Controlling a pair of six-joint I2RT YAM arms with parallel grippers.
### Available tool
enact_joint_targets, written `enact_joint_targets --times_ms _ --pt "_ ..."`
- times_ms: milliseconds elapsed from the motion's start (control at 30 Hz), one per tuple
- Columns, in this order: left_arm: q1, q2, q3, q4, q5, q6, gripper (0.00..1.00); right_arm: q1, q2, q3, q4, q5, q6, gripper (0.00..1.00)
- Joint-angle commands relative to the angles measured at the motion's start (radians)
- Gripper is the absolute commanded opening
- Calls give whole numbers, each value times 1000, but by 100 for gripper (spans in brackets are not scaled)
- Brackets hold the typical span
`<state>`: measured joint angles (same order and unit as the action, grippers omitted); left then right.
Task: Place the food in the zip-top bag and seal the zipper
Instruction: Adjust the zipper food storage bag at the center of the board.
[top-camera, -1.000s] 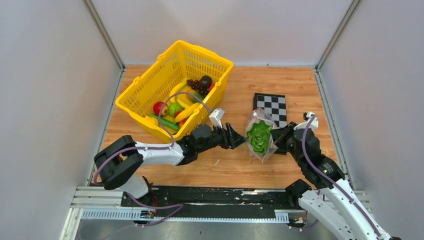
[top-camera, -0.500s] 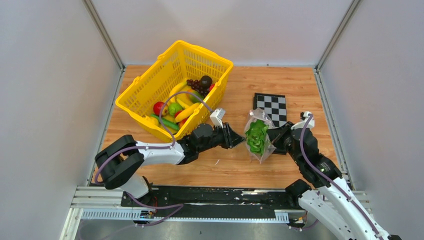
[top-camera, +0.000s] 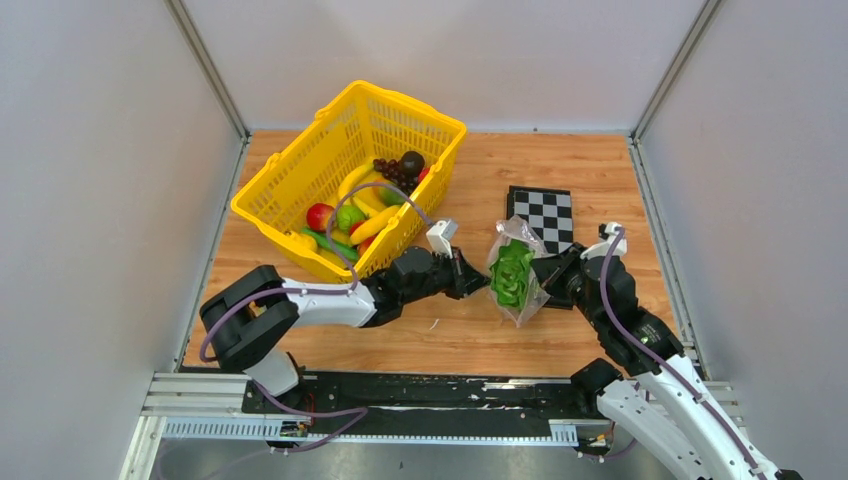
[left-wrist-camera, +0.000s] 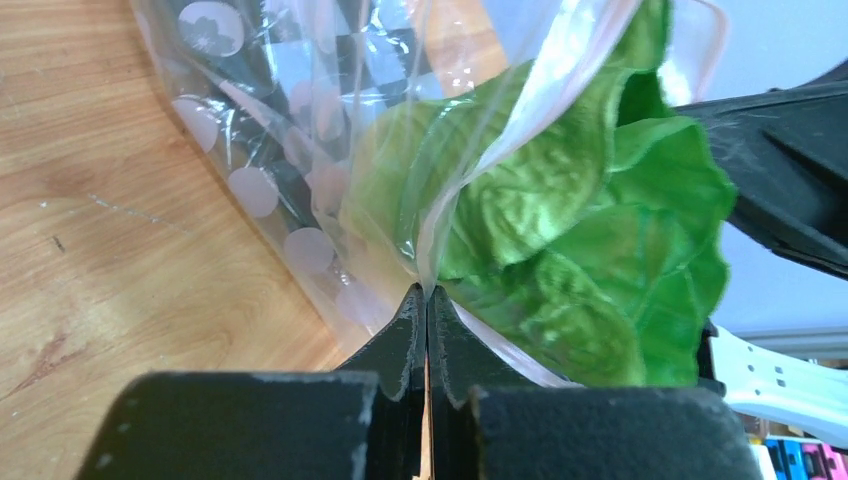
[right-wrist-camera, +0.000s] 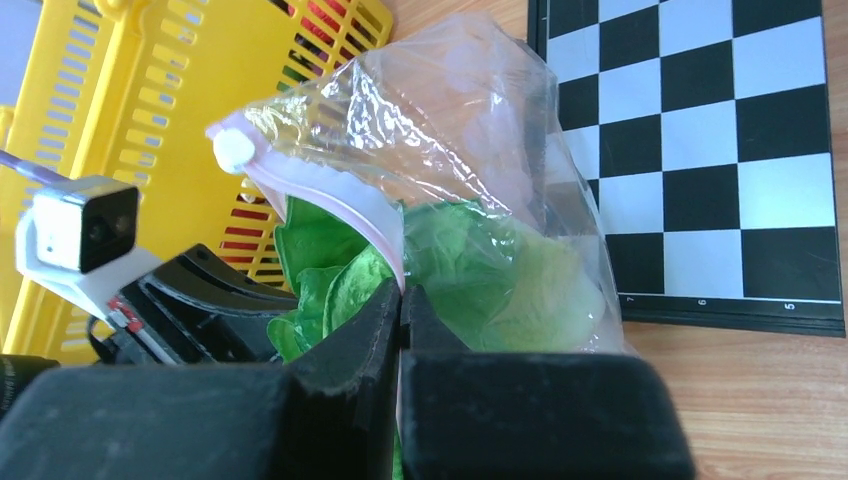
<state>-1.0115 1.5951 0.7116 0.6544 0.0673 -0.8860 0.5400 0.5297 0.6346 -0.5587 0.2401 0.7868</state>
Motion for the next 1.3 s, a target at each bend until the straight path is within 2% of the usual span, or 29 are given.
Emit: enact_joint_targets --times_ms 0,133,233,300,433,567,600,700,733,867,900,1000,1100,1133,1200,1233,1267 --pt "-5 -127 27 29 38 48 0 -4 16 25 81 -91 -106 0" --pt "-5 -306 71 -81 82 119 0 -4 3 105 89 -206 -215 0" --pt "-1 -405 66 -151 49 137 0 -5 -29 147 66 -158 -205 0" --pt "10 -442 51 -146 73 117 0 -6 -21 193 14 -129 -189 0" --pt "24 -497 27 -100 141 93 0 -5 19 265 5 -251 -237 0" --pt "28 -507 40 -75 250 117 0 -6 50 320 -12 -287 -232 0" --pt "28 -503 41 -74 259 116 0 -5 58 334 -9 -321 -226 0" --pt "28 -472 64 -75 333 122 0 -5 59 316 165 -601 -224 0" --pt "28 -473 63 -73 336 115 0 -5 70 325 165 -600 -223 0" --pt "46 -526 24 -43 284 82 0 -4 159 451 -174 -151 -234 0" --pt "53 -541 37 -73 285 92 0 -5 174 465 -205 -134 -278 0" --pt "64 -578 69 -241 194 136 0 -5 202 488 -195 -296 -398 0" --pt "98 -586 14 -217 142 70 0 -5 241 544 -231 -321 -413 0" --pt "108 -578 -11 -181 167 28 0 -5 242 552 -223 -370 -430 0" --pt "136 -555 -32 -28 277 -63 0 -5 232 551 -136 -582 -475 0" --pt "137 -538 -10 30 356 -95 0 -5 231 554 -111 -673 -480 0" --pt "137 -526 26 29 422 -110 0 -5 234 562 -102 -694 -467 0"
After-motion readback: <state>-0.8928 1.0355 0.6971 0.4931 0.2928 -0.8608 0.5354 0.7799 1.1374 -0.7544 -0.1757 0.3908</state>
